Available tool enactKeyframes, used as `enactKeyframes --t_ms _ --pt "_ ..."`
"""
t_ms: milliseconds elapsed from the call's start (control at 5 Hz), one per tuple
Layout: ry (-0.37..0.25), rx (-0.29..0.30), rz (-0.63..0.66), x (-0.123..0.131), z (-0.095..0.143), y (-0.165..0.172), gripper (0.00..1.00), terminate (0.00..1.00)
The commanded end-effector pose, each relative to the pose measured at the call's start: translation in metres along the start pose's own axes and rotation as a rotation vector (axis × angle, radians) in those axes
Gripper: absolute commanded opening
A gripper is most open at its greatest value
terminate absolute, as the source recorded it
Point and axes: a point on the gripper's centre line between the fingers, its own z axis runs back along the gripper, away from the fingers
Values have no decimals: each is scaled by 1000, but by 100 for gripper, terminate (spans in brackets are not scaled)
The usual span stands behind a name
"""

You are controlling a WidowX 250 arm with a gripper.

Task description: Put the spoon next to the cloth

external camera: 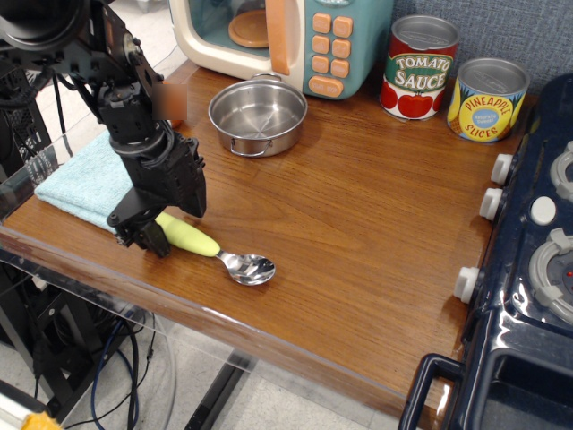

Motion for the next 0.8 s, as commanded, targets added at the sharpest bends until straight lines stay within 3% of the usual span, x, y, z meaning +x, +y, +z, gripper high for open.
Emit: enactKeyframes --t_ms 0,200,400,600 --pt "15 40 23 -4 33 -9 100 0" --pt "19 48 57 -6 59 -4 100 0" --pt "19 106 77 -8 82 -2 100 0" --pt "19 106 77 -8 82 -2 100 0"
